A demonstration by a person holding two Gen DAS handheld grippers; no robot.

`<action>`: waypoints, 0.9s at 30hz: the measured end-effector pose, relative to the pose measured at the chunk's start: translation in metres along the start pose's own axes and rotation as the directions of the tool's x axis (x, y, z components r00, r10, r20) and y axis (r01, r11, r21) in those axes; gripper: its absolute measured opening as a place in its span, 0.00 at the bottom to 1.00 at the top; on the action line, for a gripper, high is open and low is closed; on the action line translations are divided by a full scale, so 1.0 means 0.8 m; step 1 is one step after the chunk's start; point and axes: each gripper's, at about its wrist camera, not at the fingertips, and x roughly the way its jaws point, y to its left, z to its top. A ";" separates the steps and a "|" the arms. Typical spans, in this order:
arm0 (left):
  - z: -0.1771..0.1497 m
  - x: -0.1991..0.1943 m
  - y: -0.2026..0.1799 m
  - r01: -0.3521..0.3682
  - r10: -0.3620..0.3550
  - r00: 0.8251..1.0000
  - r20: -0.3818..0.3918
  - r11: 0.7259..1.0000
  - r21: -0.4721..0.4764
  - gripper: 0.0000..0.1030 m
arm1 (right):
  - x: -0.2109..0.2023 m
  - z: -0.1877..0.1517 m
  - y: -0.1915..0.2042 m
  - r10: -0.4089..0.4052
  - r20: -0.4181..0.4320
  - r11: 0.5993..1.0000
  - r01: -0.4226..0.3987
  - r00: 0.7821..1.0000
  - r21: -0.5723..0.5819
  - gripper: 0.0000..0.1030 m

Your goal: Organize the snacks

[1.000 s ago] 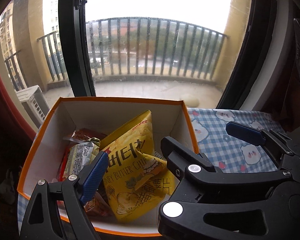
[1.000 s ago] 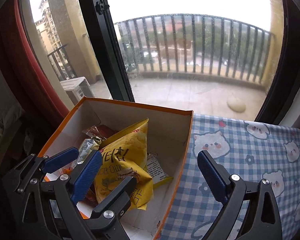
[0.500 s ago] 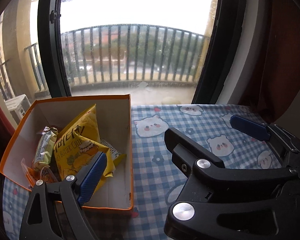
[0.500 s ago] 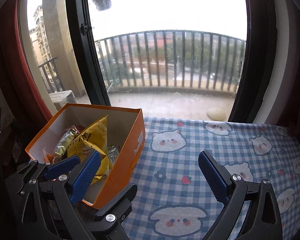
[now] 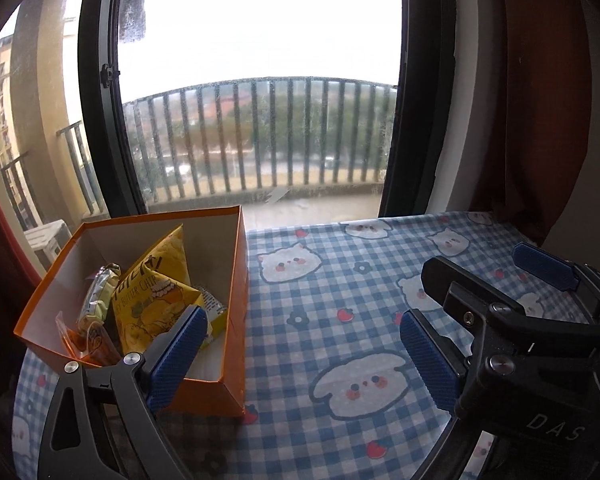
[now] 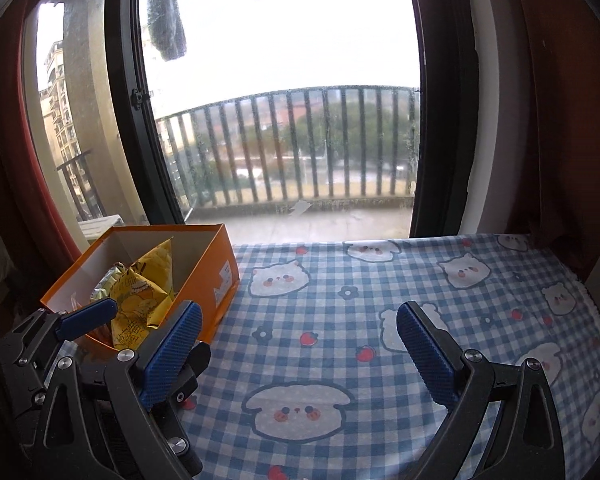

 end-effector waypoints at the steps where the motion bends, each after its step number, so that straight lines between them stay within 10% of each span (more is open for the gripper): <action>1: -0.002 -0.005 -0.003 -0.001 0.001 1.000 0.010 1.000 0.005 0.97 | -0.006 -0.003 -0.004 -0.009 0.014 1.000 0.009 1.000 0.004 0.96; 27: -0.016 -0.041 -0.026 -0.041 0.040 0.994 0.099 0.999 0.002 0.99 | -0.049 -0.018 -0.024 -0.060 0.091 0.998 0.057 0.994 0.026 1.00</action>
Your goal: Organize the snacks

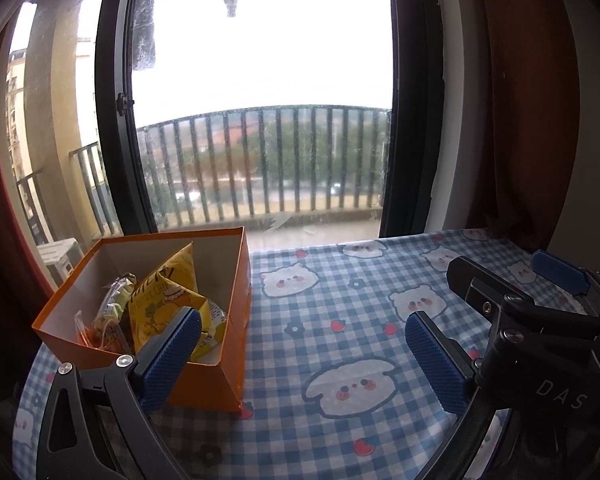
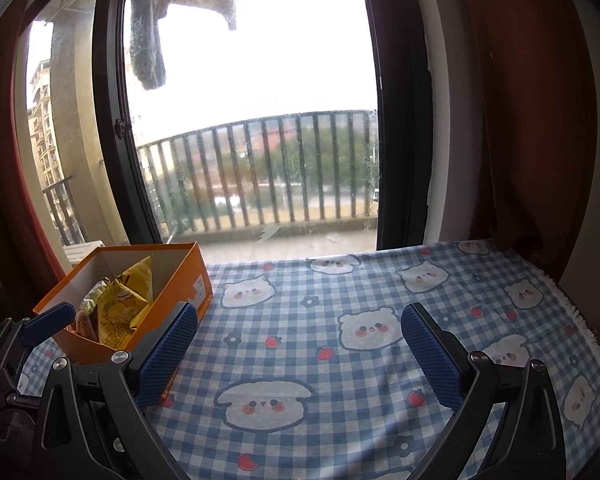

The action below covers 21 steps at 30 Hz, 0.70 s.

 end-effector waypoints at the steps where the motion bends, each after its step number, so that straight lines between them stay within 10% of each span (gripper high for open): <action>1: 0.000 0.000 0.000 0.000 0.000 1.000 0.000 1.000 -0.001 1.00 | 0.000 0.000 0.000 0.001 0.001 1.000 -0.001 1.000 0.002 1.00; 21: 0.001 -0.002 0.004 -0.018 0.018 1.000 0.011 1.000 -0.001 0.99 | -0.001 0.000 0.006 0.004 -0.012 1.000 -0.003 1.000 0.025 1.00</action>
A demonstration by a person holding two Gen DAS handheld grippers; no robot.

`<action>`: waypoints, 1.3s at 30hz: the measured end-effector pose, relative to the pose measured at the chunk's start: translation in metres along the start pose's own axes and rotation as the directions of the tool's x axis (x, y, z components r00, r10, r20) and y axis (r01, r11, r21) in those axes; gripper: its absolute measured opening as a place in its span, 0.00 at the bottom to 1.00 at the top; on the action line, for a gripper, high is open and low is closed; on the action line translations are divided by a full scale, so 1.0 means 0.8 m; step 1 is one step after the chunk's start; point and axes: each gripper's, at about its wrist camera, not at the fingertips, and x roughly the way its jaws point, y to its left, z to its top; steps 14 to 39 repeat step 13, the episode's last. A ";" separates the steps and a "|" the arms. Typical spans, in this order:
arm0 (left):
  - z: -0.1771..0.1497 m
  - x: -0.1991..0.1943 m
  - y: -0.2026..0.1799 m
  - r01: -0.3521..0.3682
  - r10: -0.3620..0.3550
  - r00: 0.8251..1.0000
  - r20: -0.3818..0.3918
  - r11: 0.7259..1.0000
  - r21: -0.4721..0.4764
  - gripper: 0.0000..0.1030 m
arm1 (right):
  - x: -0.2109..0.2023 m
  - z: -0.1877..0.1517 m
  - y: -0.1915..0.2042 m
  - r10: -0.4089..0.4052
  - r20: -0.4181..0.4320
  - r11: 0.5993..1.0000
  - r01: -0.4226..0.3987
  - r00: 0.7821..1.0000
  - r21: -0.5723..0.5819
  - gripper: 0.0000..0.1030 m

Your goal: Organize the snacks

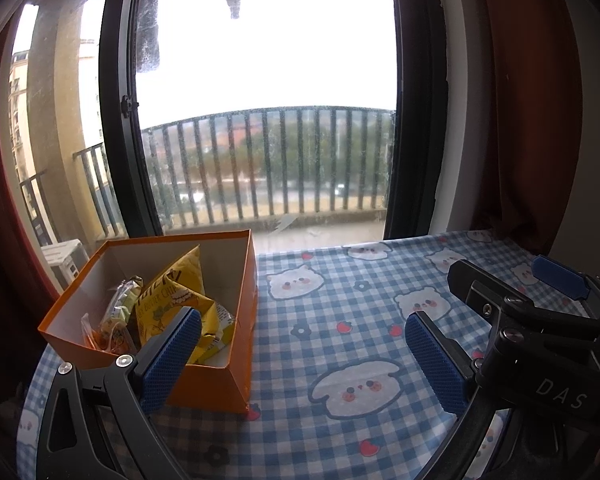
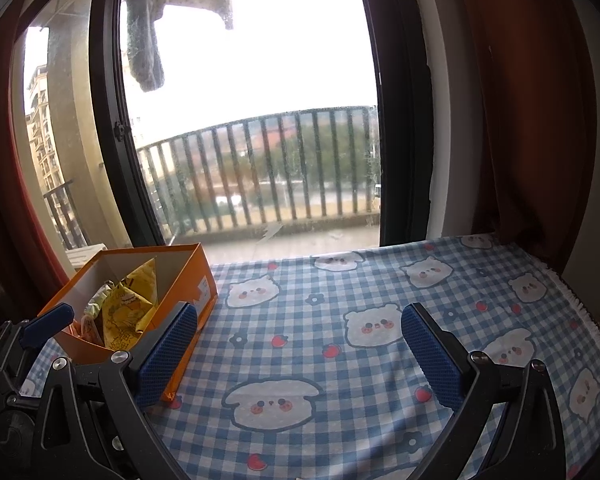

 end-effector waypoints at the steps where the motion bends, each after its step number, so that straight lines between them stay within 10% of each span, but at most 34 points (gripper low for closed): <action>1: 0.000 0.000 0.000 0.001 -0.001 1.000 0.000 1.000 0.000 0.99 | 0.000 0.000 0.000 0.000 0.001 1.000 0.000 1.000 0.000 1.00; 39: 0.001 0.000 0.000 0.001 -0.001 1.000 -0.001 1.000 0.000 0.99 | 0.000 0.001 0.002 0.003 -0.002 1.000 -0.003 1.000 0.005 1.00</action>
